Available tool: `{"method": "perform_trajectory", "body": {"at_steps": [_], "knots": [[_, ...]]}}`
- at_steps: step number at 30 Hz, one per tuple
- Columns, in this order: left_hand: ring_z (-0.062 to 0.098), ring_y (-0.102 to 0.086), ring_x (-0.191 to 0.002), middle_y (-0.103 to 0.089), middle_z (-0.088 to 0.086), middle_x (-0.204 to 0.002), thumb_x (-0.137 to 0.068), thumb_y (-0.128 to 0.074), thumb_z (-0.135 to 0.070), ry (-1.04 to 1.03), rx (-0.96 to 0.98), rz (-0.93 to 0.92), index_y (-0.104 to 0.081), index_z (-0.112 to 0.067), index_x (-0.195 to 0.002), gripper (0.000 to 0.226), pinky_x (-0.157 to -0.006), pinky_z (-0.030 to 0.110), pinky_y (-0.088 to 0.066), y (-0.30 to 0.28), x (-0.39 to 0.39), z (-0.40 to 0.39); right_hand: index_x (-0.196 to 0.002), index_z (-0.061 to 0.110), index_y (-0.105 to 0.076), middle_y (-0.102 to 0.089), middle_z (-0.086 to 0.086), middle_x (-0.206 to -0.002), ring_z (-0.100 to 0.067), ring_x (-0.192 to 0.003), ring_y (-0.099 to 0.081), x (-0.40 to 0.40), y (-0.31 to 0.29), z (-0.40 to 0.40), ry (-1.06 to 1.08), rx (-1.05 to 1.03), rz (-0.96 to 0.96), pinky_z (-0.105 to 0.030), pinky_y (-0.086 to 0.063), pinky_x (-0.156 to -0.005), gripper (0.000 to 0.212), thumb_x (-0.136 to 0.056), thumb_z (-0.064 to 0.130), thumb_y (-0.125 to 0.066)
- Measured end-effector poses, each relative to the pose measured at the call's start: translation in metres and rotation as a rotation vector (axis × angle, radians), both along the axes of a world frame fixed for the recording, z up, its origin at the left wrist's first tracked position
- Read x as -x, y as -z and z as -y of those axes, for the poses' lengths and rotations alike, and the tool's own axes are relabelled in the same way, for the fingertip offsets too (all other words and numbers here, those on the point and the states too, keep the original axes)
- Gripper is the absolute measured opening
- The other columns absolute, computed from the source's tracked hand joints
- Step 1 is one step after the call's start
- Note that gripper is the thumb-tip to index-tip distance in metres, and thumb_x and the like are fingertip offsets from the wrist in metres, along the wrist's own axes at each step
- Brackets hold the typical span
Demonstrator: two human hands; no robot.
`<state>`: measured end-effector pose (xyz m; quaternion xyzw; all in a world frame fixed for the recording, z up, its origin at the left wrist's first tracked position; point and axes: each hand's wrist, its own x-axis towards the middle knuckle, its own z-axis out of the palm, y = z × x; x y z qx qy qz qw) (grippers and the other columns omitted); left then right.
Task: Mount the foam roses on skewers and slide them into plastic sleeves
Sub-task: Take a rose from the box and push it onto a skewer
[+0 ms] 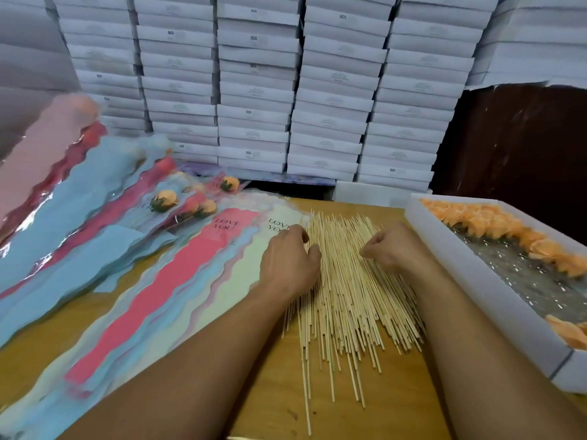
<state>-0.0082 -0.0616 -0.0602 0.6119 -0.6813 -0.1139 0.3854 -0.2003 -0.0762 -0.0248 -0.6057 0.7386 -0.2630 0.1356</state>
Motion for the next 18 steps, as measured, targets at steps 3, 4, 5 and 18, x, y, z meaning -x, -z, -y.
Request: {"method": "perform_trajectory", "body": {"at_steps": [3, 4, 5, 18], "knots": [[0.025, -0.061, -0.098, -0.065, 0.005, -0.109, -0.096, -0.055, -0.034, -0.001, 0.001, 0.009, -0.059, -0.014, -0.114, 0.027, -0.084, 0.042, -0.053, 0.0, 0.0, 0.001, -0.085, 0.009, -0.078, -0.075, -0.006, -0.091, -0.023, -0.083, -0.069, 0.001, -0.003, 0.0, -0.003, -0.027, 0.008, -0.04, -0.059, -0.083, 0.014, -0.084, 0.023, -0.079], [0.025, -0.061, -0.097, -0.065, 0.005, -0.108, -0.096, -0.055, -0.034, -0.004, -0.001, 0.008, -0.059, -0.014, -0.114, 0.027, -0.083, 0.042, -0.053, 0.0, 0.001, 0.001, -0.087, 0.009, -0.078, -0.075, -0.006, -0.093, -0.023, -0.085, -0.069, 0.002, -0.004, -0.001, -0.002, -0.023, 0.016, -0.04, -0.059, -0.085, 0.014, -0.085, 0.023, -0.079], [0.025, -0.061, -0.096, -0.066, 0.004, -0.108, -0.096, -0.055, -0.034, -0.007, -0.002, 0.008, -0.06, -0.015, -0.114, 0.027, -0.083, 0.041, -0.053, 0.0, 0.001, 0.001, -0.09, 0.008, -0.079, -0.075, -0.007, -0.094, -0.024, -0.087, -0.07, 0.002, -0.005, -0.001, -0.001, -0.018, 0.027, -0.042, -0.059, -0.086, 0.016, -0.085, 0.023, -0.078], [0.023, -0.06, -0.097, -0.065, 0.003, -0.109, -0.097, -0.058, -0.033, 0.019, 0.083, 0.039, -0.061, -0.014, -0.113, 0.026, -0.083, 0.042, -0.053, 0.003, 0.003, 0.001, -0.101, 0.008, -0.077, -0.076, -0.011, -0.095, -0.022, -0.079, -0.069, 0.025, -0.044, -0.012, -0.036, 0.012, -0.008, -0.037, -0.059, -0.078, 0.021, -0.091, 0.021, -0.065]]}}
